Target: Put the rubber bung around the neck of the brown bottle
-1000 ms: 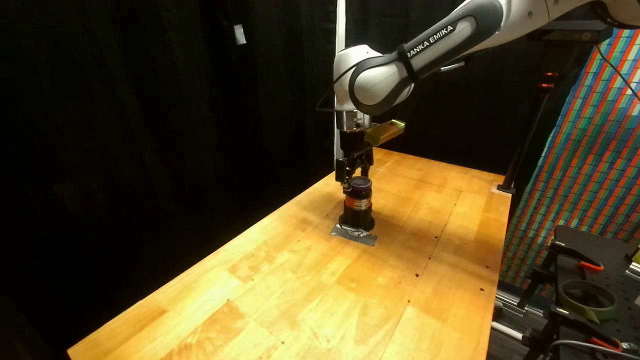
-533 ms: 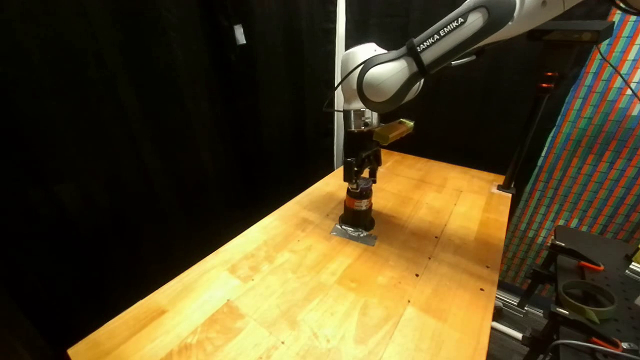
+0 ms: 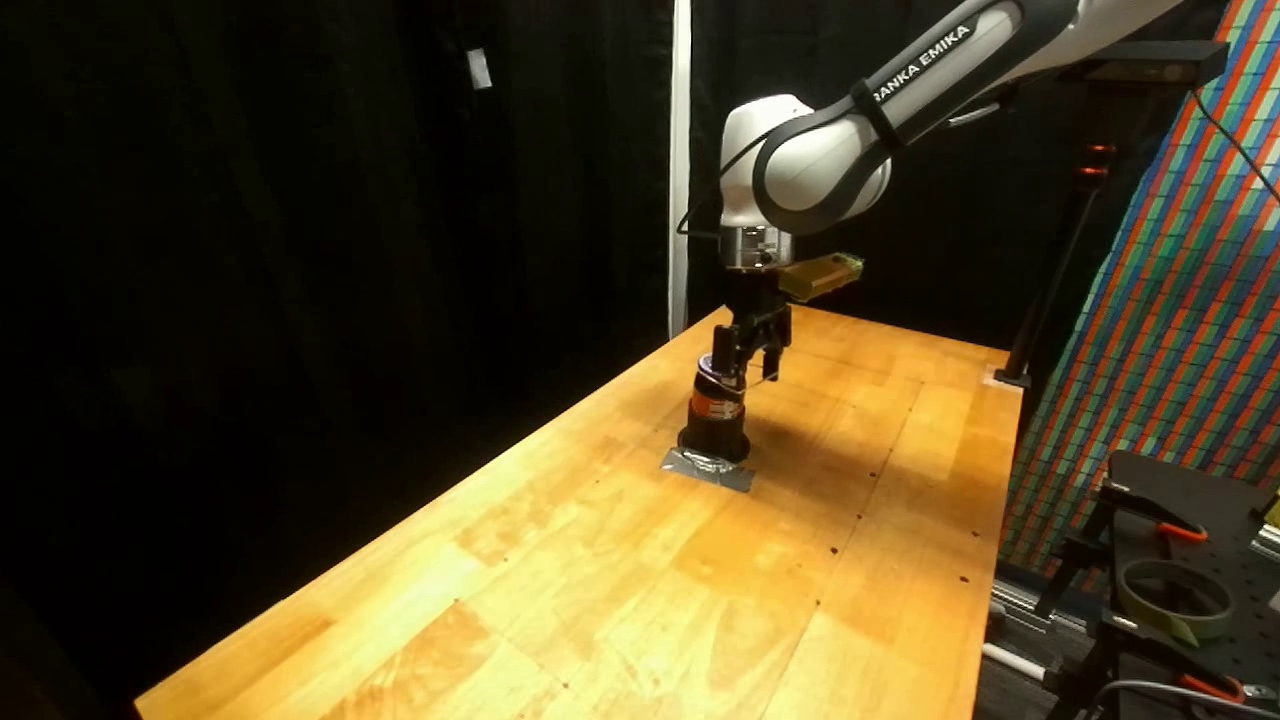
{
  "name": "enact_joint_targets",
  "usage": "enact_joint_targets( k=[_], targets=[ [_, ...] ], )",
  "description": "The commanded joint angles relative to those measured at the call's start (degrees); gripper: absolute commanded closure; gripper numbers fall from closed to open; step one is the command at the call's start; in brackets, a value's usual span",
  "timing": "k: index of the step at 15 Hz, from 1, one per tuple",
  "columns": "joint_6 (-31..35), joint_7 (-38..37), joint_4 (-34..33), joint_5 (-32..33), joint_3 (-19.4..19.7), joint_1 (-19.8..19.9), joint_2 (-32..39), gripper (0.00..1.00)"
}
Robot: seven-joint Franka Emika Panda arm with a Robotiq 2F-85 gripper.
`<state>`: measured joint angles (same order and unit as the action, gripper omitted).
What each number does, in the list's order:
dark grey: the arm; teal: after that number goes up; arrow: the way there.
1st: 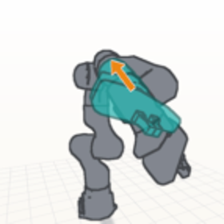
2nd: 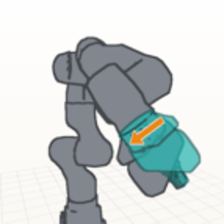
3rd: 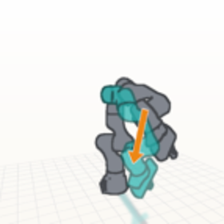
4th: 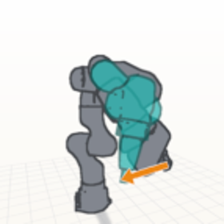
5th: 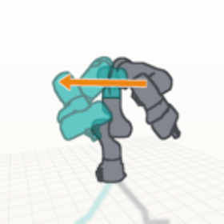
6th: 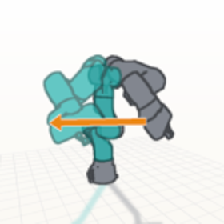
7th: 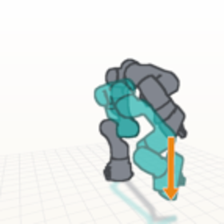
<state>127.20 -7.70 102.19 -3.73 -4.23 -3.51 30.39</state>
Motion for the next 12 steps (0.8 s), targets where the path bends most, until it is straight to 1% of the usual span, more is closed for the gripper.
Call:
enact_joint_targets(
  k=[1, 2, 6, 9, 12],
  targets=[
    [6.82, 1.44, 8.18, -1.95, -0.02, 0.23, -4.34, 0.00],
    [10.02, 1.59, 9.22, -1.91, -0.10, 0.12, -4.34, 0.00],
    [19.04, 1.13, 11.34, -0.52, -0.01, -0.99, -3.59, 0.00],
    [22.72, 0.93, 11.97, -0.01, 0.24, -1.56, -3.09, 0.00],
    [24.83, 0.30, 12.48, 0.73, 0.69, -2.09, -3.09, 0.00]
  ],
)
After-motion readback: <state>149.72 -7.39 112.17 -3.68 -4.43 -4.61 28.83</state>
